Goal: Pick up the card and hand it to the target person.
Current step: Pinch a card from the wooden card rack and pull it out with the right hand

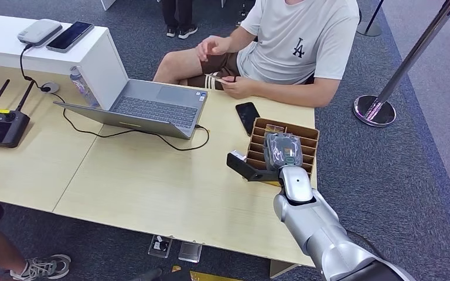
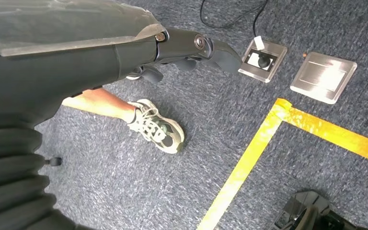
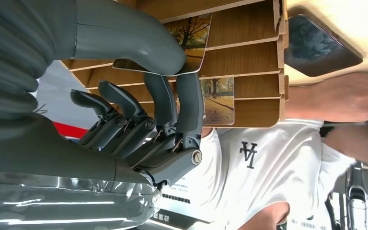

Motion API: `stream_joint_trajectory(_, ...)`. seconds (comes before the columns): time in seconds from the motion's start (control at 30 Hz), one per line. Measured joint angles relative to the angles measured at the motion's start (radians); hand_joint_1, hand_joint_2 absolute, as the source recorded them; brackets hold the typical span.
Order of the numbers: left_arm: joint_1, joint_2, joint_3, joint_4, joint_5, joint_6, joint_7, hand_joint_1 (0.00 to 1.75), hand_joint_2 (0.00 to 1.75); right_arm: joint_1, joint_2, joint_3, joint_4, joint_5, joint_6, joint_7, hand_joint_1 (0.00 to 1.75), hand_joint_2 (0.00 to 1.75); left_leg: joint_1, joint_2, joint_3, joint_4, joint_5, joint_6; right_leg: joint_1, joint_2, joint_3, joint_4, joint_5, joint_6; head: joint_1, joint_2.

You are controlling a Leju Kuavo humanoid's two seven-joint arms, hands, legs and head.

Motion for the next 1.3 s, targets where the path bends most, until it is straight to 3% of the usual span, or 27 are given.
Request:
stream_joint_trajectory(0.5, 0.0, -0.002, 0.001, 0.0, 0.022, 0.052, -0.036, 0.0, 1.75, 0.012, 0.0, -0.045, -0.011, -0.032, -0.061, -0.048, 1.75, 1.75, 0.0, 0.0, 0.0, 0.0, 0.0, 0.0, 0.0, 0.0, 0.0, 0.0, 0.0, 0.0, 0.0, 0.0)
stream_joint_trajectory(0.63, 0.001, -0.002, 0.001, 0.0, 0.023, 0.045, -0.03, 0.0, 1.75, 0.014, 0.011, -0.075, -0.044, -0.102, -0.142, -0.139, 1.75, 1.75, 0.0, 0.0, -0.001, 0.0, 0.0, 0.0, 0.0, 0.0, 0.0, 0.0, 0.0, 0.0, 0.0, 0.0)
stream_joint_trajectory(0.73, 0.003, -0.002, 0.001, 0.0, 0.023, 0.038, -0.024, 0.0, 1.75, 0.009, 0.021, -0.123, -0.135, -0.214, -0.173, -0.238, 1.75, 1.75, 0.0, 0.0, -0.001, 0.0, 0.0, 0.0, 0.0, 0.0, 0.0, 0.0, 0.0, 0.0, 0.0, 0.0)
stream_joint_trajectory(0.9, 0.012, -0.002, 0.004, 0.0, 0.026, 0.046, -0.018, 0.0, 1.75, 0.0, 0.015, -0.191, -0.36, -0.343, -0.115, -0.32, 1.75, 1.75, 0.0, 0.0, -0.001, 0.0, 0.0, 0.0, 0.0, 0.0, 0.0, 0.0, 0.0, 0.0, 0.0, 0.0)
stream_joint_trajectory(1.1, 0.014, -0.002, 0.014, 0.0, 0.03, 0.056, -0.019, 0.0, 1.75, -0.004, 0.007, -0.22, -0.536, -0.386, -0.096, -0.339, 1.75, 1.75, 0.0, 0.0, 0.0, 0.0, 0.0, 0.0, 0.0, 0.0, 0.0, 0.0, 0.0, 0.0, 0.0, 0.0)
stream_joint_trajectory(1.3, 0.013, -0.002, 0.016, 0.0, 0.03, 0.065, -0.02, 0.0, 1.75, -0.004, 0.004, -0.222, -0.59, -0.429, -0.078, -0.357, 1.75, 1.75, 0.0, 0.0, 0.0, 0.0, 0.0, 0.0, 0.0, 0.0, 0.0, 0.0, 0.0, 0.0, 0.0, 0.0)
